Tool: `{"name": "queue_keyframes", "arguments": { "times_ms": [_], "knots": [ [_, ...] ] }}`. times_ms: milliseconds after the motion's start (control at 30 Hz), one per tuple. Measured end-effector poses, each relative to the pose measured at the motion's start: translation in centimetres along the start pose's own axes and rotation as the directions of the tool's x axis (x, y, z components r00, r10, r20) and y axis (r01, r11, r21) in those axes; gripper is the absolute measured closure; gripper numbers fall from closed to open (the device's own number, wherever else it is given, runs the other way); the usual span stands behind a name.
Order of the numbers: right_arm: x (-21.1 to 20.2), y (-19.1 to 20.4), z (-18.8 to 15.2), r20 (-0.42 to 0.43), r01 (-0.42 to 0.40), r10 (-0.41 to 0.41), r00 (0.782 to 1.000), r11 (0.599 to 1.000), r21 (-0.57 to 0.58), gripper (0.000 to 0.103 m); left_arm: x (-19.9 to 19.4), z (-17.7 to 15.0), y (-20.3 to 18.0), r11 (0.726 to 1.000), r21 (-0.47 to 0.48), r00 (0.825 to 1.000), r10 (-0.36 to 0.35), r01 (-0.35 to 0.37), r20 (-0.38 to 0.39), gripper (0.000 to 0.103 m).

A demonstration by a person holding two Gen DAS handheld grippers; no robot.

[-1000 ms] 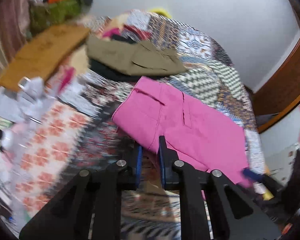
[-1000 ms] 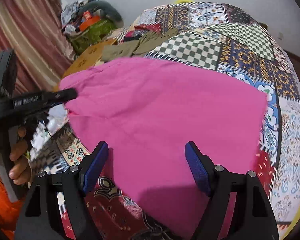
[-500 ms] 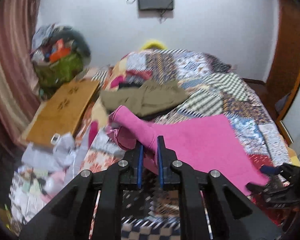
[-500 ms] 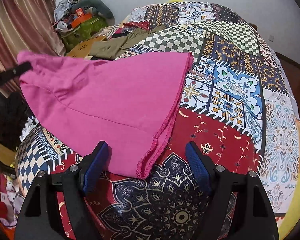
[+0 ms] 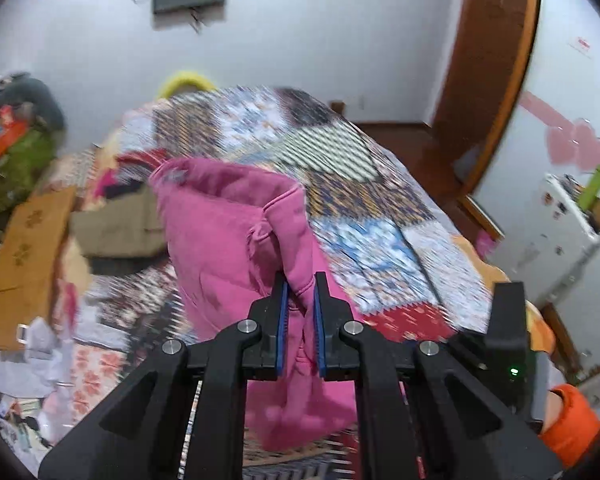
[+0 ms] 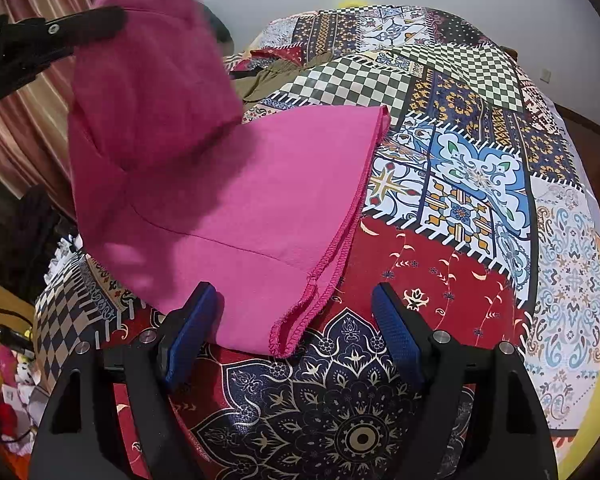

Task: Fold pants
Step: 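Lift the grasped edge with the left gripper and fold it over the trousers, then open the left gripper and press the folded pink trousers flat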

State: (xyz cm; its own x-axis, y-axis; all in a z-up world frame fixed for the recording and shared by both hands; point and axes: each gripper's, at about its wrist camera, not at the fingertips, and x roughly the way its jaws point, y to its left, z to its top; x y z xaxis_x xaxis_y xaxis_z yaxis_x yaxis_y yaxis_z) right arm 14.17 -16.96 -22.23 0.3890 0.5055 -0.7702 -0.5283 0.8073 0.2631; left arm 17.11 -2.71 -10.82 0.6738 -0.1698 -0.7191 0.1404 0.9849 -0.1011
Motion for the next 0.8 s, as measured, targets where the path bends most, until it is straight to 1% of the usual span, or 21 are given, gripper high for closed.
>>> {"name": "queue_keyframes", "arguments": {
  "times_ms": [133, 300, 367, 500, 567, 600, 633, 667, 700, 733, 767, 800],
  "knots": [
    [0.0, -0.1, -0.1, 0.008, -0.009, 0.009, 1.0, 1.0, 0.008, 0.026, 1.4, -0.9, -1.1, 0.998, 0.011, 0.995, -0.058, 0.059, -0.076, 0.093],
    [-0.1, -0.1, -0.1, 0.009, -0.014, 0.014, 1.0, 1.0, 0.007, 0.026, 1.8, -1.7, -1.6, 0.995, 0.015, 0.989, -0.092, 0.095, -0.119, 0.093],
    [-0.1, -0.1, -0.1, 0.01, -0.017, 0.016, 1.0, 1.0, 0.007, 0.026, 2.0, -2.2, -2.1, 0.992, 0.039, 0.982, -0.113, 0.12, -0.149, 0.093],
    [-0.1, -0.1, -0.1, 0.012, -0.018, 0.018, 1.0, 1.0, 0.01, 0.026, 2.0, -2.7, -2.1, 0.992, 0.036, 0.978, -0.116, 0.124, -0.173, 0.091],
    [-0.1, -0.1, -0.1, 0.012, -0.017, 0.017, 1.0, 1.0, 0.01, 0.026, 1.7, -2.5, -1.5, 0.988, -0.004, 0.973, -0.153, 0.154, -0.173, 0.078],
    [-0.1, -0.1, -0.1, 0.011, -0.017, 0.017, 1.0, 1.0, 0.01, 0.026, 1.5, -2.3, -1.1, 0.983, -0.035, 0.968, -0.182, 0.178, -0.173, 0.074],
    [-0.1, -0.1, -0.1, 0.011, -0.016, 0.016, 1.0, 1.0, 0.01, 0.026, 1.1, -2.0, -0.9, 0.98, -0.055, 0.966, -0.2, 0.193, -0.164, 0.066],
    [-0.1, -0.1, -0.1, 0.011, -0.016, 0.016, 1.0, 1.0, 0.009, 0.026, 0.8, -1.8, -0.7, 0.979, -0.06, 0.968, -0.203, 0.196, -0.15, 0.059],
    [-0.1, -0.1, -0.1, 0.011, -0.016, 0.016, 1.0, 1.0, 0.01, 0.026, 0.3, -1.5, -0.5, 0.981, -0.055, 0.973, -0.191, 0.186, -0.126, 0.057],
    [-0.2, -0.1, -0.1, 0.01, -0.015, 0.015, 1.0, 1.0, 0.01, 0.026, 0.1, -1.3, -0.3, 0.984, -0.049, 0.978, -0.177, 0.172, -0.112, 0.052],
    [-0.1, -0.1, -0.1, 0.008, -0.014, 0.014, 1.0, 1.0, 0.009, 0.026, -0.3, -0.9, 0.0, 0.99, -0.036, 0.986, -0.14, 0.137, -0.09, 0.048],
    [-0.2, -0.1, -0.1, 0.01, -0.014, 0.014, 1.0, 1.0, 0.009, 0.026, -0.4, -0.7, 0.3, 0.993, -0.031, 0.991, -0.112, 0.11, -0.078, 0.047]
  ]
}}
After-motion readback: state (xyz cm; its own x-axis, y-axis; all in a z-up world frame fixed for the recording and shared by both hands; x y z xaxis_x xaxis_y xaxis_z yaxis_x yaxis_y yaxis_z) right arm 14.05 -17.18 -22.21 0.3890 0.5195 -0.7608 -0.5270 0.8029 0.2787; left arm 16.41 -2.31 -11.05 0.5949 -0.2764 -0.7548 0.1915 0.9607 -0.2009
